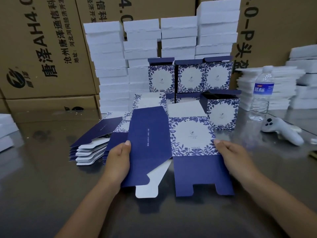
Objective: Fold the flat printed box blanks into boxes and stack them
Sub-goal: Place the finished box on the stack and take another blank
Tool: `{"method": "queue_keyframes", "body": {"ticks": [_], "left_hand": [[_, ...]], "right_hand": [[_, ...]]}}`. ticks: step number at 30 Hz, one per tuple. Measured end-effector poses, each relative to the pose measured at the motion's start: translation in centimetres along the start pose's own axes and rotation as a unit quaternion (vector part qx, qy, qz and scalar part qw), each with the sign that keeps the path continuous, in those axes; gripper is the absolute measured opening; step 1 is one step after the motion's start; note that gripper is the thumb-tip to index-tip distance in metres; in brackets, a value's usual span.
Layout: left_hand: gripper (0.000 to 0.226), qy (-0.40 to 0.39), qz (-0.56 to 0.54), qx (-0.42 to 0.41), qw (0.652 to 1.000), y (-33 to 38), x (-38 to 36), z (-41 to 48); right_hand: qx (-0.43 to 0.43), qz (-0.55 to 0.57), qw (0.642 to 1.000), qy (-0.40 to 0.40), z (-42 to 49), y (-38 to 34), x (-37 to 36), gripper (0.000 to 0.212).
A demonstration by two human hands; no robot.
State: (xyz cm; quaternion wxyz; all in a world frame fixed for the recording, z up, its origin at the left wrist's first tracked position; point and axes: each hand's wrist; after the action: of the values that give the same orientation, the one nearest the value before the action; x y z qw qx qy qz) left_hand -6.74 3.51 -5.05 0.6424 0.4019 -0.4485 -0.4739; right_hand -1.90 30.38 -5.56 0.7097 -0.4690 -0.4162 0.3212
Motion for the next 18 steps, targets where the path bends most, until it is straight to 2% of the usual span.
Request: {"method": "queue_keyframes", "body": {"ticks": [2, 7, 13, 18], "left_hand": [[0.043, -0.006, 0.000, 0.002, 1.000, -0.12, -0.10, -0.02], [0.039, -0.030, -0.018, 0.024, 0.999, -0.25, -0.39, 0.17], [0.044, -0.022, -0.047, 0.050, 0.997, 0.23, -0.57, 0.23], [0.047, 0.020, 0.004, -0.018, 1.000, 0.16, -0.32, 0.16]], "right_hand": [[-0.012, 0.012, 1.000, 0.017, -0.04, -0.08, 0.04, 0.050], [-0.003, 0.006, 1.000, 0.023, 0.20, 0.09, 0.43, 0.031], [-0.018, 0.024, 1.000, -0.005, 0.47, 0.26, 0.80, 0.047], [-0.014, 0.009, 1.000, -0.019, 0.27, 0.18, 0.42, 0.041]]}}
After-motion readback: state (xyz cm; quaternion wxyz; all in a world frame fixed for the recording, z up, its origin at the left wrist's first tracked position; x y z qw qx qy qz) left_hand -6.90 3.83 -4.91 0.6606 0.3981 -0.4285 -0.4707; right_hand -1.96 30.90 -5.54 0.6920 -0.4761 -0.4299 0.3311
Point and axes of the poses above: each hand's wrist, its own z-axis towards the middle knuckle, its own x-axis out of the back of the hand, y = z × x, and after that the axes turned 6 degrees about -x, right-handed
